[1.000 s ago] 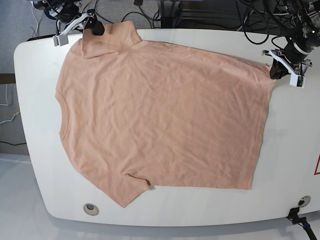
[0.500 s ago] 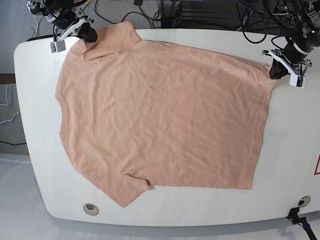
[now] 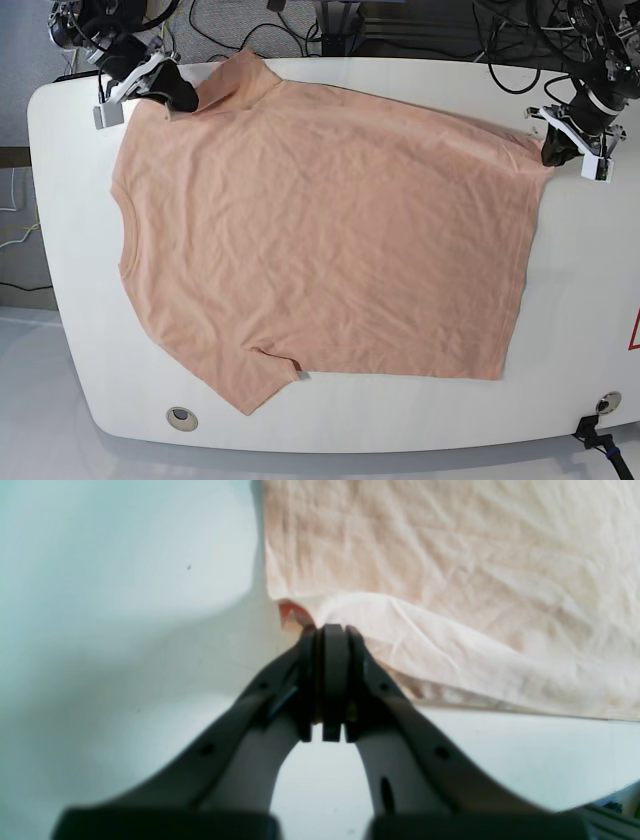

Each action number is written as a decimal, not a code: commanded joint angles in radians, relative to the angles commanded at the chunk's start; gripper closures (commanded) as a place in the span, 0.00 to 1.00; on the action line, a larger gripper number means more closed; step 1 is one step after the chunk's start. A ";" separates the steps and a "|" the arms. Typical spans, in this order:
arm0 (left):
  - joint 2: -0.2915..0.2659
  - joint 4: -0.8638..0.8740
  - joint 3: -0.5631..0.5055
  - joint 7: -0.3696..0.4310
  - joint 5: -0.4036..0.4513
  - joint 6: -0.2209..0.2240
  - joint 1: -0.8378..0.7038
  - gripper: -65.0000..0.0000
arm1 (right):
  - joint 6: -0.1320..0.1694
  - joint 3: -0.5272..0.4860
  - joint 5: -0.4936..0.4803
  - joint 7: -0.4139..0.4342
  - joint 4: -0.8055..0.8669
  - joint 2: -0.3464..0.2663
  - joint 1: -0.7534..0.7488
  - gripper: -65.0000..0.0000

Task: Fold the T-shirt properly
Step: 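Lift both held corners and fold them toward the hem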

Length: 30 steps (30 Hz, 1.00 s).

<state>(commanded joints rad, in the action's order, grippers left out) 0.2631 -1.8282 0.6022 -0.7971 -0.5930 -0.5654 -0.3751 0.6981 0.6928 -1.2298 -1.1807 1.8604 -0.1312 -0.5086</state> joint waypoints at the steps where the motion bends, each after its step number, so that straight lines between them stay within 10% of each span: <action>1: -0.002 0.000 -0.002 0.000 0.000 0.000 0.014 0.98 | 0.000 0.000 0.000 0.000 0.000 0.000 0.020 1.00; 10: -0.015 0.029 -0.028 -0.002 0.002 0.008 0.169 0.98 | -0.076 -0.006 0.000 0.000 -0.015 0.000 0.192 1.00; 30: -0.031 0.419 -0.077 -0.002 0.002 0.009 0.453 0.98 | -0.076 -0.006 0.081 0.000 -0.347 -0.017 0.500 1.00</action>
<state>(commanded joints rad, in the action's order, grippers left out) 0.2325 -1.4093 0.5255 -0.7986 -0.5915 -0.5562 0.0775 0.6222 0.6866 -1.1485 -1.1807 1.5136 -0.1481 -0.0084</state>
